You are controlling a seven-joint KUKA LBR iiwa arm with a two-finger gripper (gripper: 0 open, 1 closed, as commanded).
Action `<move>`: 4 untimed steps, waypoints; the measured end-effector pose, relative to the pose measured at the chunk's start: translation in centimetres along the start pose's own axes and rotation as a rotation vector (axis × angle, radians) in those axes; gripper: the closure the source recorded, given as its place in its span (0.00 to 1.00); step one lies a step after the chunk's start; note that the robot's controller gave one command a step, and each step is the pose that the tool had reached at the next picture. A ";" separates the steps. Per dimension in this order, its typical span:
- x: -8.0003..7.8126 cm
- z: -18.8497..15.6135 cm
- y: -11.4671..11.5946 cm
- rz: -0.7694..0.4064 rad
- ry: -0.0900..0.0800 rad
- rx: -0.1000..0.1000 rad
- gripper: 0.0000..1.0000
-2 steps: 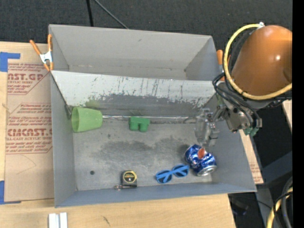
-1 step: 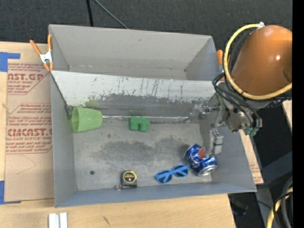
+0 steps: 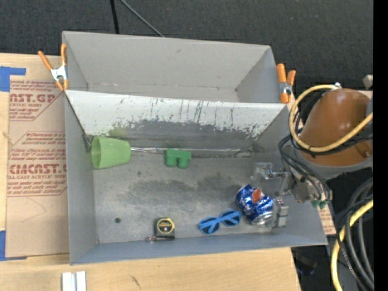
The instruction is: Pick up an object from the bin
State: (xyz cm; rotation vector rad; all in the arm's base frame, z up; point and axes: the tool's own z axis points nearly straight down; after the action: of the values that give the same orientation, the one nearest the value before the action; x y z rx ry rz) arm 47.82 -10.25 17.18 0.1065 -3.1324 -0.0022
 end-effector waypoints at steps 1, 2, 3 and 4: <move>-1.6 2.6 -2.2 -0.216 -0.007 0.002 0.00; -0.8 9.4 2.1 -0.166 -0.015 0.000 0.00; -1.4 6.1 2.6 -0.220 -0.011 0.003 0.00; -0.8 10.1 3.3 0.095 -0.012 0.001 0.00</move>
Offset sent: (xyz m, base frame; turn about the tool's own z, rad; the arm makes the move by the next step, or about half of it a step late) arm 0.0168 -0.0214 -0.0246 -0.2167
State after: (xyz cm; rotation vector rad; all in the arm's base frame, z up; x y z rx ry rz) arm 48.27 -6.85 7.08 -0.0429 -3.1461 -0.0013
